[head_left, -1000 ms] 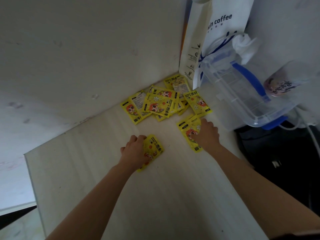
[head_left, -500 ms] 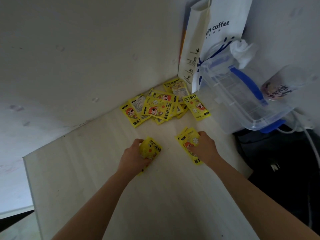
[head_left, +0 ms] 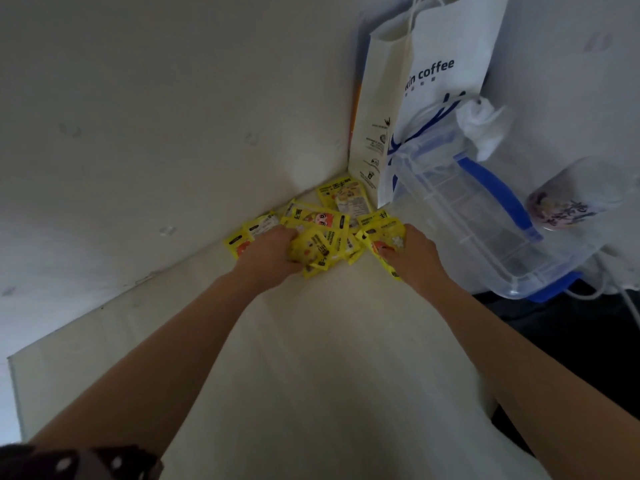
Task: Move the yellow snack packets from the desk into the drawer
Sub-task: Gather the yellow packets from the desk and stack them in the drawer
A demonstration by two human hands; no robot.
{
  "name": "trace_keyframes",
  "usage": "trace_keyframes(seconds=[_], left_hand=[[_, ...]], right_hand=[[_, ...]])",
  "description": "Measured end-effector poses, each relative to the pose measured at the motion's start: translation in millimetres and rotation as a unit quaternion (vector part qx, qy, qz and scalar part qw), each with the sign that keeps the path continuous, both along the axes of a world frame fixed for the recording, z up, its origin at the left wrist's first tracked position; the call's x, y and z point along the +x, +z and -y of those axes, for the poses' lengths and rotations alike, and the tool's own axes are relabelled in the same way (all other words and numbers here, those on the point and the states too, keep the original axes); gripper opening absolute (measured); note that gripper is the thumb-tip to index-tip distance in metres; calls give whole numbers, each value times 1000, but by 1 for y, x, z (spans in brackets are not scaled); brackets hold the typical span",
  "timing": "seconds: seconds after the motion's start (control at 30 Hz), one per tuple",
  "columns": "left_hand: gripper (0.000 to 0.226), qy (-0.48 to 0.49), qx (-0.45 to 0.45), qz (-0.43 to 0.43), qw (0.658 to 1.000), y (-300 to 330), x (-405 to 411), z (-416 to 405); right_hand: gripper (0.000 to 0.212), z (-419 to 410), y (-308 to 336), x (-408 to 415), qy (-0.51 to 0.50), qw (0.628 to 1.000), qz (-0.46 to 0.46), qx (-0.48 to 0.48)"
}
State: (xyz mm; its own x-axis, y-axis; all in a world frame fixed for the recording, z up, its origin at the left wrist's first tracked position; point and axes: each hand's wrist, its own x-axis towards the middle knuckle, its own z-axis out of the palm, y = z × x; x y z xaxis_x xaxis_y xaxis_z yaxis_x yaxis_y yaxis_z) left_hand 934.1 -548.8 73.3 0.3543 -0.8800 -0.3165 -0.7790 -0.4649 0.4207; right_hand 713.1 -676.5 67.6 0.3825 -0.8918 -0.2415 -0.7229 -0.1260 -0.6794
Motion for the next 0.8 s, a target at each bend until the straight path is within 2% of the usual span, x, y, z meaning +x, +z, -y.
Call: trace_keyframes(seconds=[0.1,0.23,0.33,0.43,0.57,0.7,0.8], left_hand=[[60,-48,2,28,998,-7,5,19],[72,-66,9,48,997,-16,9,25],[73,-84,19,57,995,-21,7,22],[67,-101,0,101,990,-22,1,12],[61,-122,-22,152,981,-25,-8,-7],[52,-88,-43,127,987,-28,-18,-24],[55,-43,-42,93,994,-25,-19,-34]], right_hand=[[26,9,-6,8,21,999,1,31],[38,10,-9,14,31,998,-18,60],[37,4,-12,12,58,996,-59,35],[37,-5,-13,8,85,991,-102,2],[31,-11,-14,1,69,994,-85,28],[32,-13,-22,-6,80,988,-132,10],[47,-13,-30,-7,111,979,-168,-8]])
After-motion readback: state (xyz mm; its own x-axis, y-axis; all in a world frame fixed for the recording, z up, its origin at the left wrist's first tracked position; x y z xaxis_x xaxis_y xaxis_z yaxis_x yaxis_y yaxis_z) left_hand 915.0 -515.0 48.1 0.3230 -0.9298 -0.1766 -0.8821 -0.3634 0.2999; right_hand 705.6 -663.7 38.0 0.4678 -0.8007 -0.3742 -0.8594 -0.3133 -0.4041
